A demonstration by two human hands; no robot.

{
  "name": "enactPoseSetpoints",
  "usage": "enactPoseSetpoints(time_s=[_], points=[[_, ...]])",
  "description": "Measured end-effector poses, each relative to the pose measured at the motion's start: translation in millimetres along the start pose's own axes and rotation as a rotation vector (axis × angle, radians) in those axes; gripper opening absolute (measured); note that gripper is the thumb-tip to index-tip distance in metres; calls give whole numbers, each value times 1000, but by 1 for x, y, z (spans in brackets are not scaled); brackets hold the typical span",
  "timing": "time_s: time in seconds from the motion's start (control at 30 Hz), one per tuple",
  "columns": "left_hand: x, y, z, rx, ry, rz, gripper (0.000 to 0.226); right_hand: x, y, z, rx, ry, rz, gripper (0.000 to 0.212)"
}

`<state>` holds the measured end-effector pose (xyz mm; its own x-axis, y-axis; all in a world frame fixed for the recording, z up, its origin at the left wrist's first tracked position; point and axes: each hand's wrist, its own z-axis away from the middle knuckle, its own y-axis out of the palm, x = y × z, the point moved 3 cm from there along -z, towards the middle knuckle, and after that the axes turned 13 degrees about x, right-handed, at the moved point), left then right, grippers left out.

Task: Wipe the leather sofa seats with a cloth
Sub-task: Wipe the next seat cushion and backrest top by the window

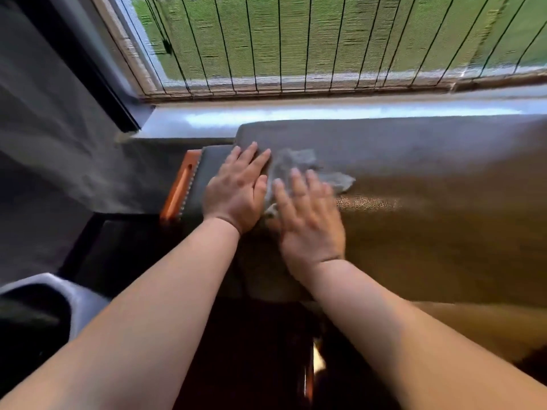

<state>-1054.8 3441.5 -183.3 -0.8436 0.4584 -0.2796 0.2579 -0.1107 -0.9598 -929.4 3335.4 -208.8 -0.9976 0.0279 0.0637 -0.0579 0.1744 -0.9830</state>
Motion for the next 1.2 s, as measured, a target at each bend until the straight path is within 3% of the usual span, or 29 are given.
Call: enactPoseSetpoints(time_s=[0.1,0.17,0.3,0.4,0.53,0.6,0.67,0.77,0.83,0.87,0.97,1.07,1.1,1.17,1.2], points=[[-1,0,1,-4,1,2,60,-11,8,12,15,-137,49,71],[-3,-1,3,-2,-6,-14,62,-56,0,23,23,-89,75,66],[-5,-6,4,28,-15,-43,65,-171,-20,71,-18,399,-13,69],[-16,-12,4,109,-66,-107,67,-184,-17,91,-92,696,-208,68],[-80,-22,-1,241,-287,-205,70,-129,9,94,-6,466,-114,76],[-147,-15,-15,343,-148,-173,69,-133,9,99,13,387,-65,82],[-222,-2,-32,411,157,-142,66,-173,-2,102,12,416,-113,80],[-309,27,-49,457,440,-193,65,-276,-22,118,-118,860,-327,70],[-336,56,-47,431,442,-301,72,-343,-28,138,-218,1208,-614,70],[-340,70,-42,384,406,-371,77,-363,-25,145,-248,1291,-726,72],[-338,96,-35,194,346,-467,88,-354,3,158,-296,1175,-890,75],[-334,100,-38,109,373,-451,89,-293,43,169,-95,984,-893,71],[-335,100,-38,95,378,-449,88,-286,53,171,-106,962,-858,74],[-336,101,-37,67,386,-434,88,-312,50,163,-189,1056,-943,83],[-336,101,-36,53,391,-427,88,-344,41,159,-324,1147,-952,88]])
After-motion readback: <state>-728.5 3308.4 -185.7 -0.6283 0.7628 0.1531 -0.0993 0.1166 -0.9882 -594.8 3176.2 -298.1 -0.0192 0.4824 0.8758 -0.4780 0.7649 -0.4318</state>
